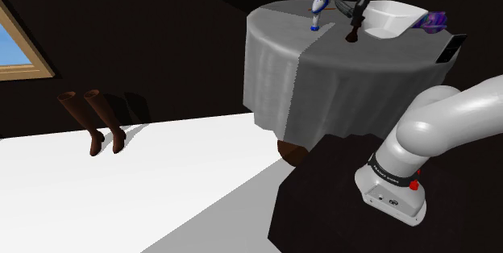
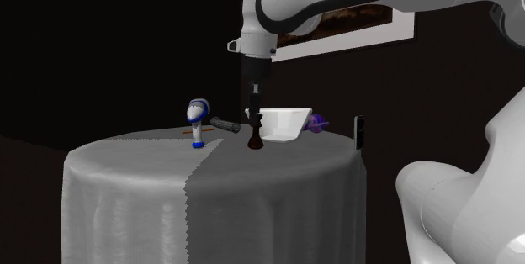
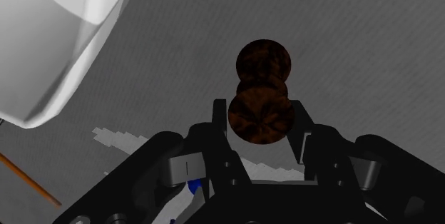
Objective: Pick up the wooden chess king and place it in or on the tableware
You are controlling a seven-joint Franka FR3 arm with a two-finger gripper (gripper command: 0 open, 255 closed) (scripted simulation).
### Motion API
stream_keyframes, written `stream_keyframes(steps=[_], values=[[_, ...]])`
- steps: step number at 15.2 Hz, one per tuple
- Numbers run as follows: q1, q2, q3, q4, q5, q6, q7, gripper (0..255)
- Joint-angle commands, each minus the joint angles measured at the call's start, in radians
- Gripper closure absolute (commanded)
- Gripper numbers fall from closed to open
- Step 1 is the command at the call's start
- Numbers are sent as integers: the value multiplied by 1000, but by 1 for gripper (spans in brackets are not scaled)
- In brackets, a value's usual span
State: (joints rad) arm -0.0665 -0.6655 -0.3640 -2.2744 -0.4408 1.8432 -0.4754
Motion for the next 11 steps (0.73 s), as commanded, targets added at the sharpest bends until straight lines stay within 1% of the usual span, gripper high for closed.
stream_keyframes(steps=[1, 11], values=[[2, 1, 7, 26, 6, -26, -5, 255], [13, 36, 26, 183, 32, -145, -37, 255]])
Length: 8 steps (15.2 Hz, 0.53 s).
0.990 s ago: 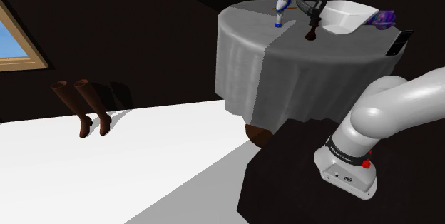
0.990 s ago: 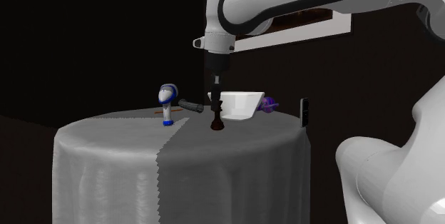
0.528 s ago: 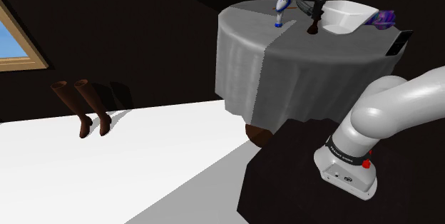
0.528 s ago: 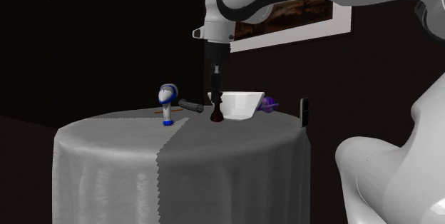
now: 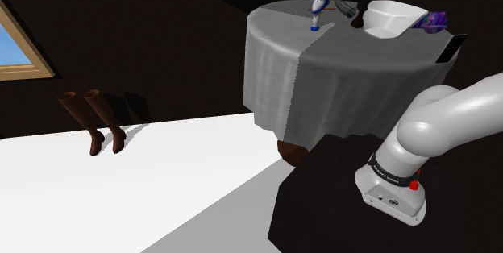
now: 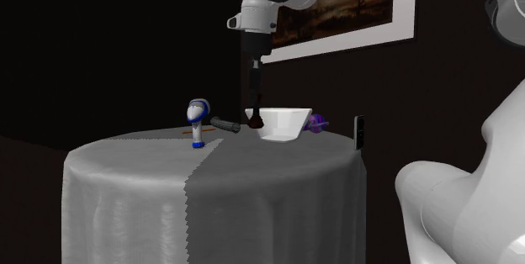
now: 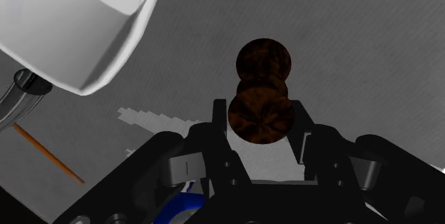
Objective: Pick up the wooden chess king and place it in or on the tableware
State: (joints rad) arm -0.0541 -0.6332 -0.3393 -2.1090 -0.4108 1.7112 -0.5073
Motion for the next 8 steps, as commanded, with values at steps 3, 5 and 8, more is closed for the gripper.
stream_keyframes(steps=[3, 5, 8], values=[[4, 18, 5, 69, 9, -49, -15, 255], [6, 29, 8, 103, 14, -72, -22, 255], [9, 47, 11, 158, 21, -108, -33, 255]])
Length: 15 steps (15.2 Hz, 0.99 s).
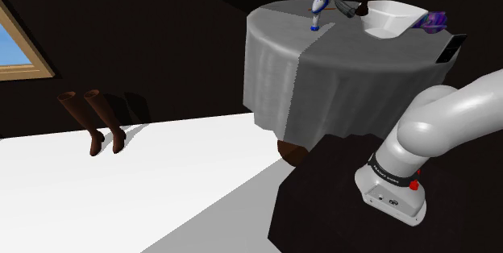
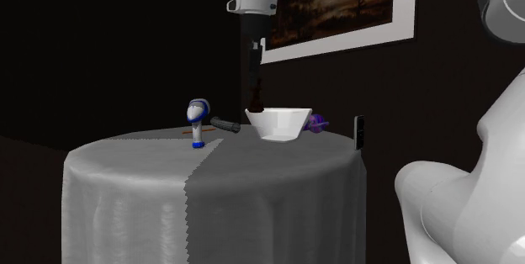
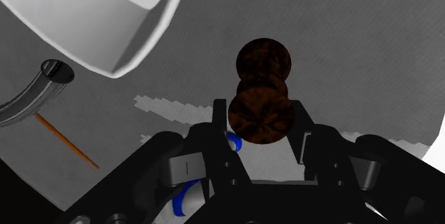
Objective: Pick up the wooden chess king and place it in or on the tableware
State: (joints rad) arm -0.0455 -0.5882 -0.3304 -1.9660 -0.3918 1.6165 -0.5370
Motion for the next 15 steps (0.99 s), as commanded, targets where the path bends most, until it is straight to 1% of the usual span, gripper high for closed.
stream_keyframes(steps=[1, 12, 13, 15], values=[[1, 8, 3, 33, 4, -25, -6, 255], [12, 92, 9, 255, 26, -159, -51, 255], [12, 94, 9, 261, 27, -162, -52, 255], [6, 116, -37, 296, 25, -158, -106, 255]])
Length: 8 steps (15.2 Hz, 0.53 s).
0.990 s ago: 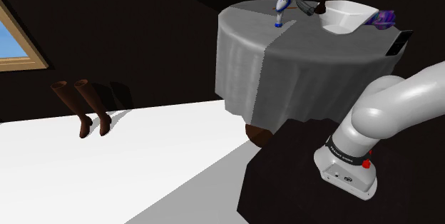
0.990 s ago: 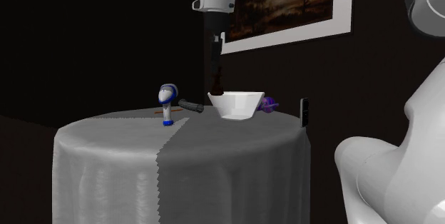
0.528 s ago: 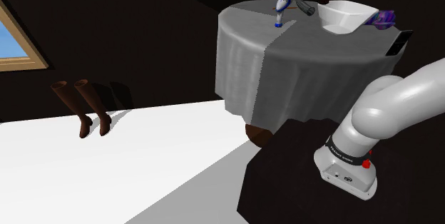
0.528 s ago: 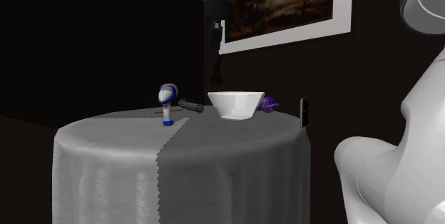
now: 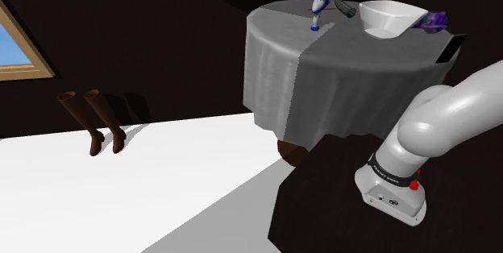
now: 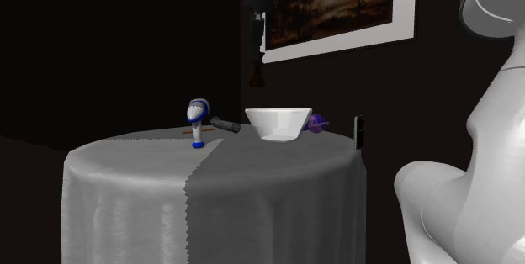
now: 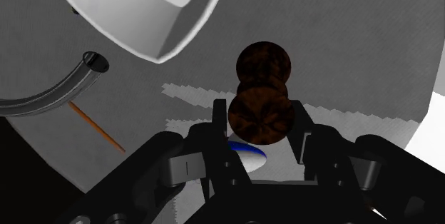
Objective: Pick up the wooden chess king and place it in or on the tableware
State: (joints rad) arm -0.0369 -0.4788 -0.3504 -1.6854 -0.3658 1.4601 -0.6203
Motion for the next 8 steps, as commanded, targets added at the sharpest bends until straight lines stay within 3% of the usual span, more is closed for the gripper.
stream_keyframes(steps=[1, 8], values=[[-5, 19, -41, 35, -1, 0, -51, 255], [-15, 152, -233, 212, 44, 11, -261, 255]])
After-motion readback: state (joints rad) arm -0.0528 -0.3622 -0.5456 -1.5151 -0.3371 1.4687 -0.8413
